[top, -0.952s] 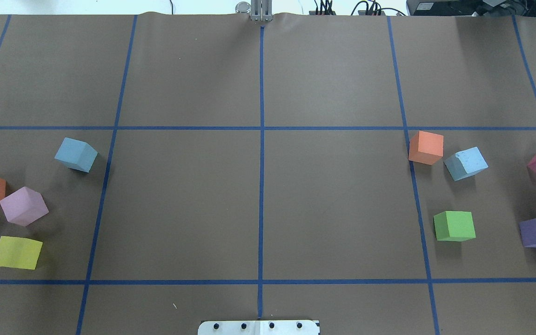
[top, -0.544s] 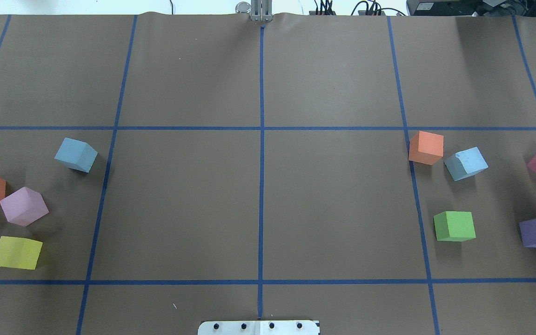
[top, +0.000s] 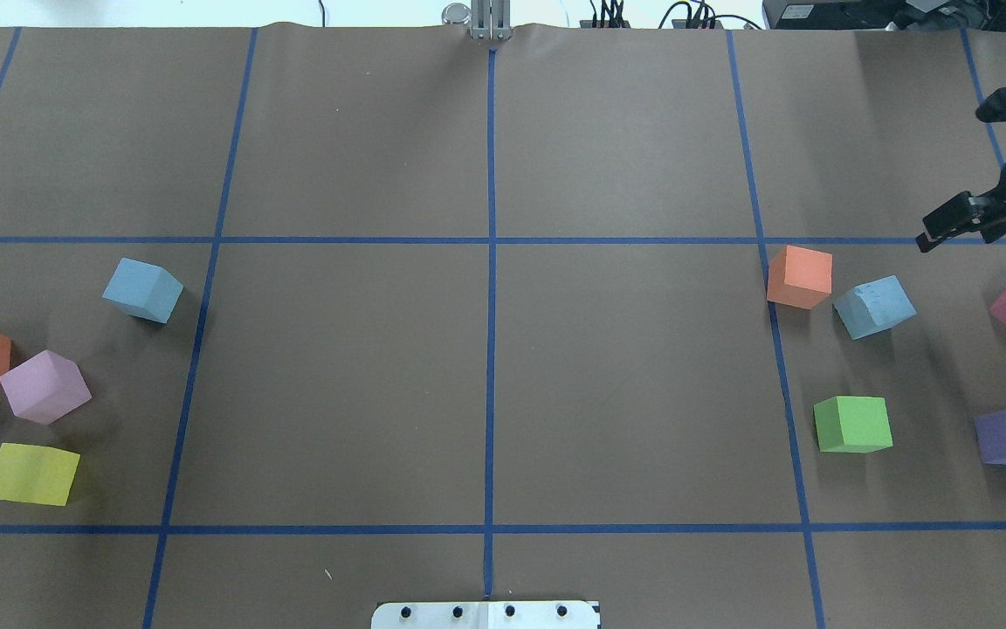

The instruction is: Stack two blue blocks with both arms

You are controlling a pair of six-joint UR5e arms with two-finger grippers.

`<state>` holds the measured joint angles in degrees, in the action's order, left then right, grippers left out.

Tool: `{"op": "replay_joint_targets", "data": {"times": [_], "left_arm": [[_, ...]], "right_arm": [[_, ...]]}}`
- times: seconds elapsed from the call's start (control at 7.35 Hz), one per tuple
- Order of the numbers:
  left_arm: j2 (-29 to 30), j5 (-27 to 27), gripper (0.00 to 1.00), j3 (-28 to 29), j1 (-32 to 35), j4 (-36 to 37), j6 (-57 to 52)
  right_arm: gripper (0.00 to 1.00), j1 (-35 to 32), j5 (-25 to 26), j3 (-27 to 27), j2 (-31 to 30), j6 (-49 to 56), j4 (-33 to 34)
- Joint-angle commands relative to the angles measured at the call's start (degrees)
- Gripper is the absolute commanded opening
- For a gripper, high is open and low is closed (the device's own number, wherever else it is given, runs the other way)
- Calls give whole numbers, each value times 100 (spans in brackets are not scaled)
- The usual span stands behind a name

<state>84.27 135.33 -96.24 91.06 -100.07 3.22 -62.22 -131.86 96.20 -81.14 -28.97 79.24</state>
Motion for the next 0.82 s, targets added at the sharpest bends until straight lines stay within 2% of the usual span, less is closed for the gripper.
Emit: {"op": "replay_joint_targets", "data": {"times": [0.0, 0.41, 0.68], "left_arm": [[-7, 2, 98, 0, 0, -3, 21], [-7, -7, 98, 9, 0, -3, 21], [-7, -7, 98, 9, 0, -3, 21]], "right_arm": [[100, 481, 396, -136, 151, -329, -225], [100, 518, 460, -93, -208, 12, -760], [100, 544, 460, -67, -402, 468, -787]]}}
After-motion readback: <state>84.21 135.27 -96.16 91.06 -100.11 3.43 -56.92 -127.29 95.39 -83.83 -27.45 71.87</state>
